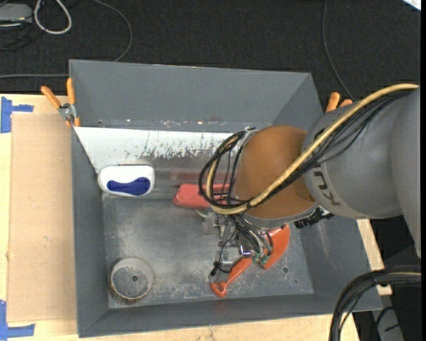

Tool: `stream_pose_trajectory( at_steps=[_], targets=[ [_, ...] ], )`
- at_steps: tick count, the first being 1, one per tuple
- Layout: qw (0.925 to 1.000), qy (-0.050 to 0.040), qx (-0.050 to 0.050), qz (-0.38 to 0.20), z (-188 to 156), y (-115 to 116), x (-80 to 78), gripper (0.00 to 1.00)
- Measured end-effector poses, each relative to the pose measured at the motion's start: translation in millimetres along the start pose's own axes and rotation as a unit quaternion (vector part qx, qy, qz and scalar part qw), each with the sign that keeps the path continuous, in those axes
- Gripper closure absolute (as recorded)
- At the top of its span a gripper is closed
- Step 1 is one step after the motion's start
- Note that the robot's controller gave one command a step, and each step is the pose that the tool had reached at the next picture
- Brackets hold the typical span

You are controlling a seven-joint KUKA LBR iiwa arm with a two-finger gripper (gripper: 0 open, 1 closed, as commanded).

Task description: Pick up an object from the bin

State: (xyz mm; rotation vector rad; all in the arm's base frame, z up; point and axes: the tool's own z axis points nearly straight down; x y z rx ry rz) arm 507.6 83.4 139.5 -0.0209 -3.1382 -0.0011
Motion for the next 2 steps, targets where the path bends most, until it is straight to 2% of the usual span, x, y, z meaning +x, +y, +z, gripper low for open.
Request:
stream_pose_trajectory(
  at_steps=[1,2],
  targets=[
    [1.0,-0.0001,0.0,0.0,0,0,-0.1,0.0],
    [0.9998,-0.0004,0.001,-0.022,23,-39,-72.2,0.0]
  ],
)
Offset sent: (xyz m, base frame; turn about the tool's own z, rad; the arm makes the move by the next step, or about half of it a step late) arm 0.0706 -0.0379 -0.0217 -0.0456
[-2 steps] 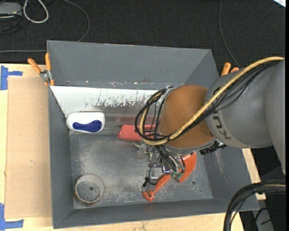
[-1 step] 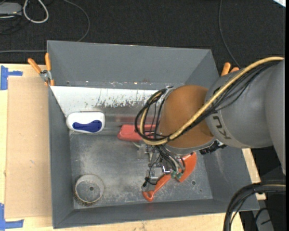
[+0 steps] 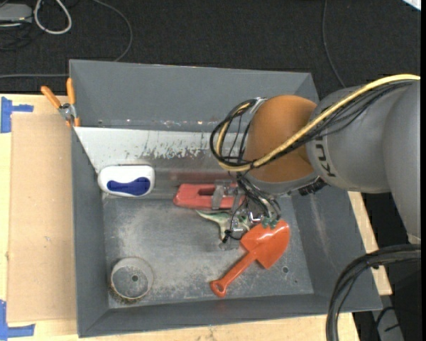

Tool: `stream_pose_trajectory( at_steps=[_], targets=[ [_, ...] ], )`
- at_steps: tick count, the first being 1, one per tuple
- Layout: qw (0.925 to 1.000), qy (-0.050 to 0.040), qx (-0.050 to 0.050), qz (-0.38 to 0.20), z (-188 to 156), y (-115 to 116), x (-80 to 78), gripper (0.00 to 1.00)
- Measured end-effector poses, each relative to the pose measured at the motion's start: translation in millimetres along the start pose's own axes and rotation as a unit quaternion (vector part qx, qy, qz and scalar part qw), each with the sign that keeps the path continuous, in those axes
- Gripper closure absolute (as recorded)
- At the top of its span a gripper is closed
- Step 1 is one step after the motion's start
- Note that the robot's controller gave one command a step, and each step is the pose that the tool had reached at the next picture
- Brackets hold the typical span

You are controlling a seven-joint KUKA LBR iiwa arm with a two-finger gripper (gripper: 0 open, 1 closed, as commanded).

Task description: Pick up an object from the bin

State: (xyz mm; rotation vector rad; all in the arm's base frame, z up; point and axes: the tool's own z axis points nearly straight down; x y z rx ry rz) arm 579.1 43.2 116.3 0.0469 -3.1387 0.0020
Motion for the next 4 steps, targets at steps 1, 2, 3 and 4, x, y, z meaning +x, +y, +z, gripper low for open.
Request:
stream_pose_trajectory(
  at_steps=[1,2,3,4],
  targets=[
    [0.9994,0.0037,-0.002,-0.034,34,39,95.1,0.0],
    [0.9981,-0.0037,-0.001,0.061,36,-7,13.3,0.0],
    [0.9999,0.0074,-0.003,-0.012,47,-27,100.7,1.0],
    [0.9999,0.0075,-0.003,-0.012,47,-27,100.7,1.0]
  ],
)
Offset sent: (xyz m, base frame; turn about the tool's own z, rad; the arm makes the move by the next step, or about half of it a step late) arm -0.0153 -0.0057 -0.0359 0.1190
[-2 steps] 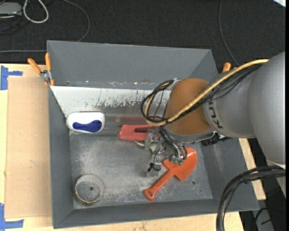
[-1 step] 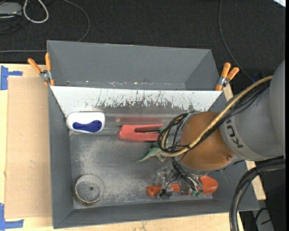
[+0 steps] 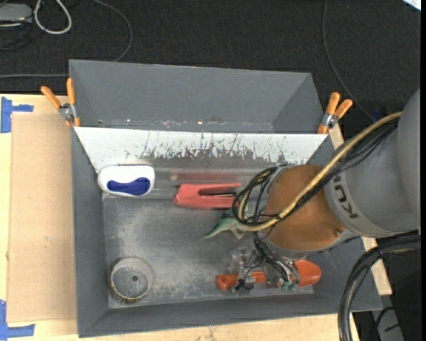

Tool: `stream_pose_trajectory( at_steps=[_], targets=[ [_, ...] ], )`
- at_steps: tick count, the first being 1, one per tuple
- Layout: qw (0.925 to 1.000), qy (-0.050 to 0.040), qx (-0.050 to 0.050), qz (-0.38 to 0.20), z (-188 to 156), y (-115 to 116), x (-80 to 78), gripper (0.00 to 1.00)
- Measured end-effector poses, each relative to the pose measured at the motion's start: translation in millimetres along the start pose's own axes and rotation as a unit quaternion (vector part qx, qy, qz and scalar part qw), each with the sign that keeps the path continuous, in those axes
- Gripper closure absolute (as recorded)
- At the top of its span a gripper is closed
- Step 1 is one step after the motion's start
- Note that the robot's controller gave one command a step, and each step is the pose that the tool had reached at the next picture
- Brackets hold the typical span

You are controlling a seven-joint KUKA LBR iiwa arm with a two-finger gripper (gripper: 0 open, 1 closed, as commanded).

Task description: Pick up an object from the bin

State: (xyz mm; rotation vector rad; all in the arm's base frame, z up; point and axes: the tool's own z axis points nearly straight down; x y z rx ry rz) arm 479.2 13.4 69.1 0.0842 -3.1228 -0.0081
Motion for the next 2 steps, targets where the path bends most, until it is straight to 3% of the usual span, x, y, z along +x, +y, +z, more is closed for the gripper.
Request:
stream_pose_trajectory(
  at_steps=[1,2],
  targets=[
    [1.0,0.0014,0.0,0.001,0,0,1.7,1.0],
    [1.0,0.001,0.0,-0.007,-55,11,6.6,0.0]
  ],
)
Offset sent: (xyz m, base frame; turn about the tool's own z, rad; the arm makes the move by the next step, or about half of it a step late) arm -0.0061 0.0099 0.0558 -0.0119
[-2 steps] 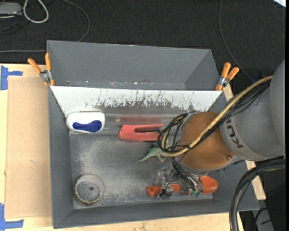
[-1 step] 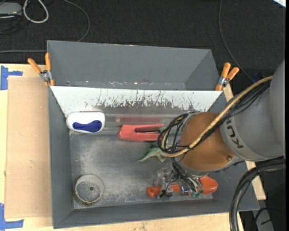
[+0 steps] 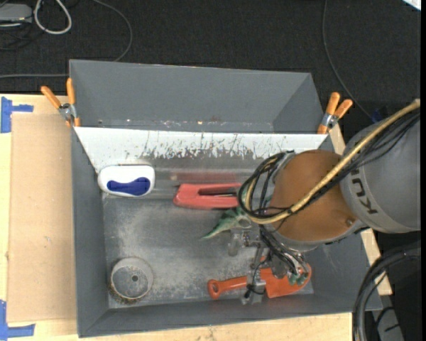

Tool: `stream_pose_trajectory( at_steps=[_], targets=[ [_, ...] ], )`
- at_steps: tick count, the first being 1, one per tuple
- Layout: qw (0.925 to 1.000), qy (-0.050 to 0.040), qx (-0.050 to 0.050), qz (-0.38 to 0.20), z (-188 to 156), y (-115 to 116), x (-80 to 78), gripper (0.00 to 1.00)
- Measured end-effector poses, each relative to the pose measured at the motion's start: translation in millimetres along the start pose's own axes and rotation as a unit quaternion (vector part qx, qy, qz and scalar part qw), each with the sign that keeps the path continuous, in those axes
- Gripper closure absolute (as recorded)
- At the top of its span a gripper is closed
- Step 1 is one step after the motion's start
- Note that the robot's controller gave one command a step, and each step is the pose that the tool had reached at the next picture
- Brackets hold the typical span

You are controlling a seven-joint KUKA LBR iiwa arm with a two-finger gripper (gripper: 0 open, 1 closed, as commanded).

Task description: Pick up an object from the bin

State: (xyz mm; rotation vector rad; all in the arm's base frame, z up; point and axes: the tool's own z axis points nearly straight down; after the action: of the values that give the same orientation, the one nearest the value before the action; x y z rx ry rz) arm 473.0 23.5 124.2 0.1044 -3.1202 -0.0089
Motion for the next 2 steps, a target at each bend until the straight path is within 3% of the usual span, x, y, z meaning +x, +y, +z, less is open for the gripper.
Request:
stream_pose_trajectory(
  at_steps=[1,2],
  targets=[
    [1.0,0.0004,0.0,0.0,0,0,0.2,0.0],
    [0.9982,-0.0055,0.0,-0.059,53,-26,-6.7,0.0]
  ],
)
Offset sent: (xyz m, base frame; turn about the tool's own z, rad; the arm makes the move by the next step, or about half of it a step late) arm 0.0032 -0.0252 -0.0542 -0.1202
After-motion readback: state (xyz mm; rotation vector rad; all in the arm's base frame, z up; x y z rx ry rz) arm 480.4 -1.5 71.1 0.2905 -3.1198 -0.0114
